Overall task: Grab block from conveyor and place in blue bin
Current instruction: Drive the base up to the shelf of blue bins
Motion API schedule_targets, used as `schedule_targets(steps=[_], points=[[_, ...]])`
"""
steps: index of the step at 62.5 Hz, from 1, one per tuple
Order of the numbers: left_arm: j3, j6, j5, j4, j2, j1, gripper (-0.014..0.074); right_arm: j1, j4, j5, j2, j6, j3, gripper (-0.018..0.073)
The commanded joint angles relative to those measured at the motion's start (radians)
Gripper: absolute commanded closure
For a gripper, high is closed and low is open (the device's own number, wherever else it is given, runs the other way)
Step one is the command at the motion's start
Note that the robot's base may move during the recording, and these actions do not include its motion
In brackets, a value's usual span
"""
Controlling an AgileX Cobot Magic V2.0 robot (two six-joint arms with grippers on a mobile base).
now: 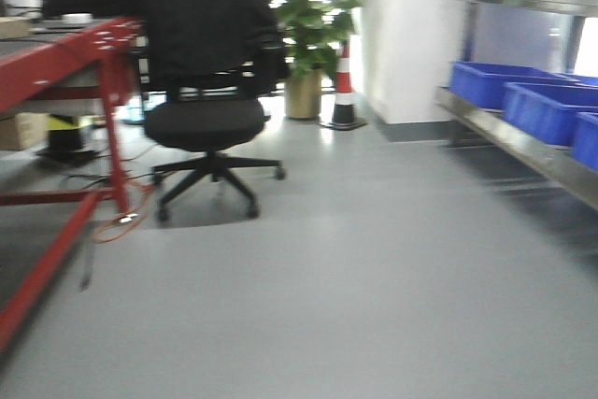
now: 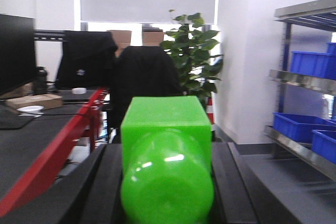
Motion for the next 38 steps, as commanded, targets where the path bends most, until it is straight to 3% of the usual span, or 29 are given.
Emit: schedule_targets(steps=[1, 38], points=[[0.001, 0.000, -0.015, -0.006, -0.004, -0.004, 0.0708, -0.001, 0.003, -0.016, -0.001, -0.002, -0.006, 0.0721], [0.001, 0.000, -0.015, -0.006, -0.004, -0.004, 0.0708, -0.001, 0.003, -0.016, -0.001, -0.002, -0.006, 0.0721]])
